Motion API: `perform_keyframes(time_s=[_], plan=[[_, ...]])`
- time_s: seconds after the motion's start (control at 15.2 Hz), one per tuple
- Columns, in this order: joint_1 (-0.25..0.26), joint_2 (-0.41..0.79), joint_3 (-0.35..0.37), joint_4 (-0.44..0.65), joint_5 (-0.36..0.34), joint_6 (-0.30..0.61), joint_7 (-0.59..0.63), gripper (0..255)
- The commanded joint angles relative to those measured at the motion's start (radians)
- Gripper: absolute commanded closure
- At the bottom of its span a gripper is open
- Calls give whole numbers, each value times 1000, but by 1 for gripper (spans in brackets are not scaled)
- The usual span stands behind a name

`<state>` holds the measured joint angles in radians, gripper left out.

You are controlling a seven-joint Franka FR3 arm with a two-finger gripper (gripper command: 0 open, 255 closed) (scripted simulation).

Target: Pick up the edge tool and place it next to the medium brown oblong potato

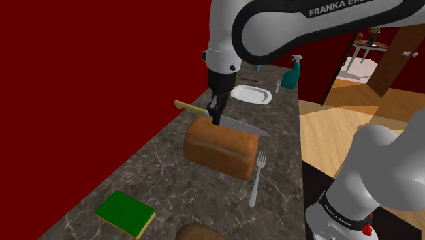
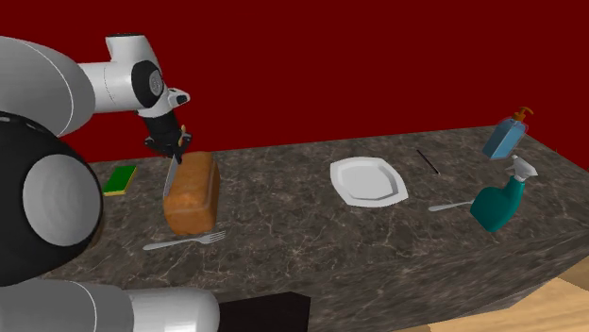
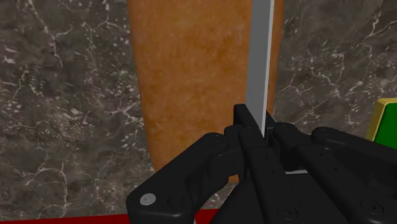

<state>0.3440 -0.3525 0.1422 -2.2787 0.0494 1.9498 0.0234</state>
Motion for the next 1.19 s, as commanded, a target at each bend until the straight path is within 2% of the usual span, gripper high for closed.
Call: perform_keyframes(time_s=[0.0, 0.53, 1.12], plan=[[21, -25, 31, -20, 14, -4, 46, 255], [105, -58, 169, -34, 73, -13, 235, 255], [183, -7, 338, 36, 111, -17, 466, 255]])
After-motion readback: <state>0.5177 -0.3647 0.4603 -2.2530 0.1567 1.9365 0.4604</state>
